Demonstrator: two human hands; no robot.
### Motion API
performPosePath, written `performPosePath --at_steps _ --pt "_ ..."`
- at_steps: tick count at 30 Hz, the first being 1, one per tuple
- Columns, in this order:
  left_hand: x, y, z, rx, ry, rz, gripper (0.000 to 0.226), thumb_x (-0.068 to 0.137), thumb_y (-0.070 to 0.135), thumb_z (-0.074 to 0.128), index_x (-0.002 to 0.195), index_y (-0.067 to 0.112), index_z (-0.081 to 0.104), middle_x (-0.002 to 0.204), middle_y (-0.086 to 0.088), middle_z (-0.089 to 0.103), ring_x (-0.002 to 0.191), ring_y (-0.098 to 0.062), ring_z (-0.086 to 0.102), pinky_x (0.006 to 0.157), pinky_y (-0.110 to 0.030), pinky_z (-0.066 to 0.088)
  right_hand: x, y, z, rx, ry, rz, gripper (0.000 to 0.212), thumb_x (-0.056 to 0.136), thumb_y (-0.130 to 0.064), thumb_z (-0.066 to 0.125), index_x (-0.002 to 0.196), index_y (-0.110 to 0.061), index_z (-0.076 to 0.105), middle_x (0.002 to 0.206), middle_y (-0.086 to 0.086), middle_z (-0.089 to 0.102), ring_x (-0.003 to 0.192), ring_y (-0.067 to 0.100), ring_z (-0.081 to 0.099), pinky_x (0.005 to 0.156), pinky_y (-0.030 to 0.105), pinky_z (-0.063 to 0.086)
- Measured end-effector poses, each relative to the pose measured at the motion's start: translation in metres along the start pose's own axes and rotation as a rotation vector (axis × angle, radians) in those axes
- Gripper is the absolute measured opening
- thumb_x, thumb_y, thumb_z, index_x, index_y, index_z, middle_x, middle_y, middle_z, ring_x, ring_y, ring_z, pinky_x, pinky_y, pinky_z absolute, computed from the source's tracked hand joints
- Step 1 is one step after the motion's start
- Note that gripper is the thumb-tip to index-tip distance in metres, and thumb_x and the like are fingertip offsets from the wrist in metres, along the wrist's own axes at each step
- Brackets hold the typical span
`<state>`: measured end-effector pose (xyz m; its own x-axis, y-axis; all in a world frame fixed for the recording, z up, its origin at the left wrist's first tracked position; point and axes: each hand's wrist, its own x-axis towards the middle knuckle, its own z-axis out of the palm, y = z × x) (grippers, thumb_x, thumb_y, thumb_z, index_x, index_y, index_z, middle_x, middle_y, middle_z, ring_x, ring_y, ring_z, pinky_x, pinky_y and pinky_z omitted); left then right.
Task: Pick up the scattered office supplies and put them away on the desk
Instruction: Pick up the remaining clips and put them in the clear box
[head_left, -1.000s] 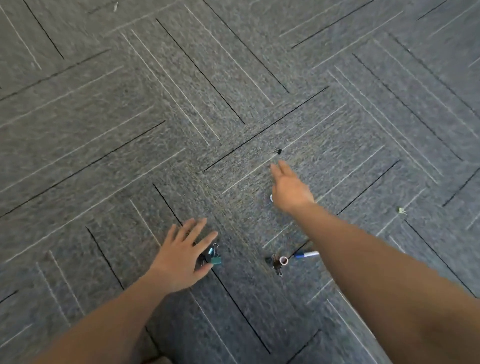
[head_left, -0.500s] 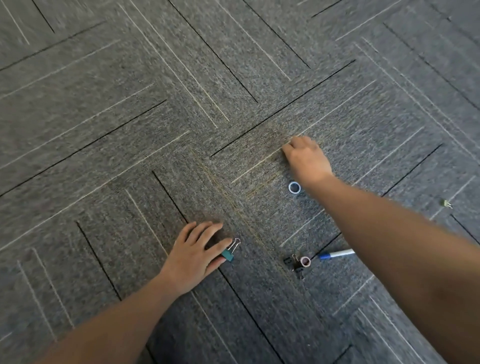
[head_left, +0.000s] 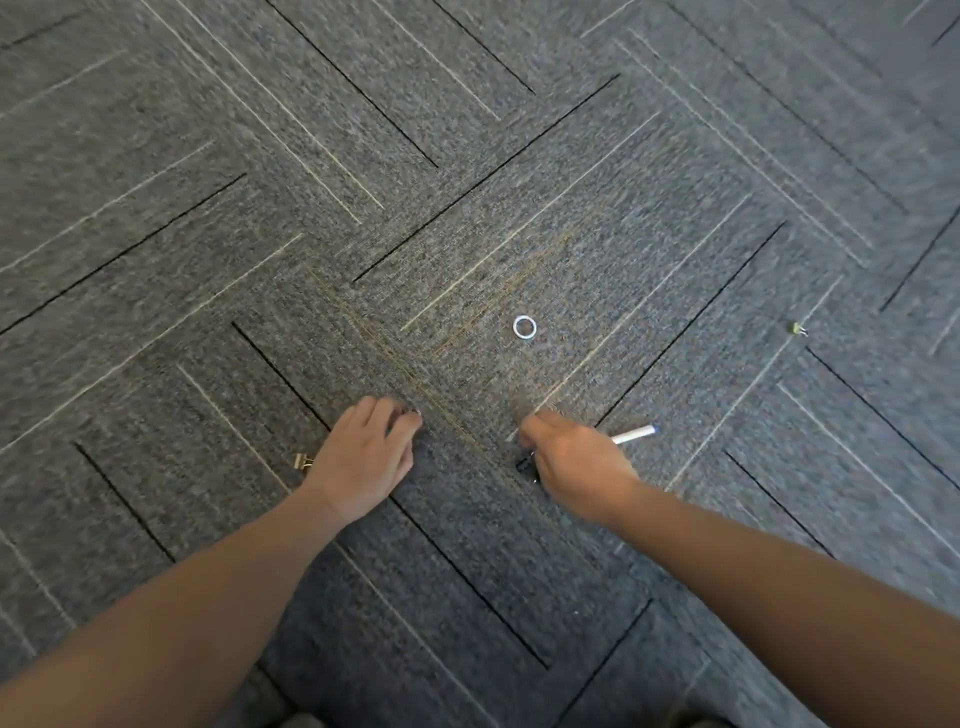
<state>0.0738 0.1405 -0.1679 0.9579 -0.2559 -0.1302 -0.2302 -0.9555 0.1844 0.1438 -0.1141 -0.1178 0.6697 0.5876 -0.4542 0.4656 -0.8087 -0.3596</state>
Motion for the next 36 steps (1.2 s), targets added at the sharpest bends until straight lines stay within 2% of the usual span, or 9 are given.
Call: performPosePath --at_steps 3,7,10,14,18,24,27,32,36 --pt "0.004 0.005 -0.007 0.057 -0.076 -0.015 0.032 0.077 0.015 0.066 0.107 0.007 0.057 0.088 -0.010 0.053 0.077 -0.029 0.051 0.063 -0.038 0.045 -0.027 -0.008 0.013 0.013 -0.023 0.039 0.019 0.098 -0.026 0.034 0.113 -0.017 0.040 0.099 0.007 0.059 0.081 0.031 0.062 0.066 0.037 0.050" --pt "-0.012 0.002 -0.015 0.156 -0.048 -0.097 0.036 0.076 0.020 0.069 0.109 0.009 0.059 0.096 -0.015 0.056 0.086 -0.035 0.054 0.073 -0.043 0.043 -0.041 -0.011 0.026 0.009 -0.020 0.205 0.048 0.096 -0.057 0.033 0.129 -0.025 0.022 0.087 0.003 0.059 0.068 0.025 0.062 0.062 0.040 0.056" --pt "-0.029 -0.008 -0.014 0.190 0.016 -0.185 0.037 0.085 0.037 0.054 0.114 0.013 0.055 0.114 -0.015 0.054 0.104 -0.034 0.050 0.085 -0.049 0.035 -0.037 -0.008 0.040 -0.184 0.052 0.259 0.055 0.093 -0.065 0.025 0.128 -0.023 0.023 0.081 0.001 0.058 0.058 0.020 0.057 0.048 0.032 0.051" --pt "-0.039 -0.010 -0.007 0.190 -0.038 -0.287 0.055 0.084 0.060 0.050 0.122 0.021 0.046 0.131 -0.012 0.044 0.117 -0.035 0.041 0.088 -0.051 0.034 -0.030 -0.002 0.050 -0.288 0.141 0.181 0.044 0.099 -0.054 0.018 0.119 -0.019 0.033 0.076 -0.002 0.058 0.050 0.017 0.049 0.039 0.028 0.040" --pt "-0.031 0.002 -0.009 0.140 -0.028 -0.316 0.046 0.086 0.044 0.057 0.116 0.009 0.054 0.117 -0.021 0.052 0.101 -0.040 0.048 0.079 -0.050 0.044 -0.029 0.001 0.047 -0.248 0.119 0.137 0.031 0.103 -0.042 0.020 0.110 -0.015 0.034 0.074 -0.003 0.052 0.048 0.016 0.051 0.038 0.028 0.045" --pt "-0.024 0.004 -0.013 0.055 -0.030 -0.273 0.043 0.084 0.038 0.063 0.109 0.003 0.055 0.092 -0.011 0.057 0.081 -0.029 0.056 0.061 -0.039 0.050 -0.025 0.000 0.042 -0.118 0.064 0.205 0.012 0.103 -0.026 0.030 0.105 -0.015 0.034 0.075 0.002 0.052 0.054 0.018 0.058 0.046 0.031 0.054" --pt "-0.022 0.007 -0.016 0.039 -0.043 -0.238 0.031 0.083 0.037 0.062 0.096 0.009 0.053 0.088 -0.006 0.054 0.078 -0.025 0.055 0.055 -0.035 0.049 -0.023 0.000 0.040 -0.124 0.037 0.173 0.011 0.102 -0.023 0.032 0.110 -0.015 0.035 0.077 0.002 0.052 0.057 0.018 0.058 0.045 0.028 0.052" --pt "-0.019 0.011 -0.018 0.082 -0.082 -0.169 0.024 0.080 0.028 0.067 0.093 0.012 0.054 0.086 -0.006 0.052 0.074 -0.025 0.056 0.041 -0.031 0.044 -0.013 -0.005 0.027 -0.138 0.019 0.118 0.012 0.101 -0.017 0.037 0.107 -0.010 0.045 0.084 0.003 0.052 0.065 0.021 0.059 0.052 0.025 0.050" --pt "-0.011 0.007 -0.020 0.047 -0.083 -0.108 0.020 0.081 0.019 0.068 0.096 0.011 0.056 0.079 -0.006 0.058 0.067 -0.026 0.058 0.040 -0.031 0.046 -0.008 -0.009 0.020 0.097 0.055 0.191 0.013 0.099 -0.017 0.042 0.095 -0.010 0.053 0.080 0.001 0.057 0.067 0.021 0.064 0.061 0.033 0.059"
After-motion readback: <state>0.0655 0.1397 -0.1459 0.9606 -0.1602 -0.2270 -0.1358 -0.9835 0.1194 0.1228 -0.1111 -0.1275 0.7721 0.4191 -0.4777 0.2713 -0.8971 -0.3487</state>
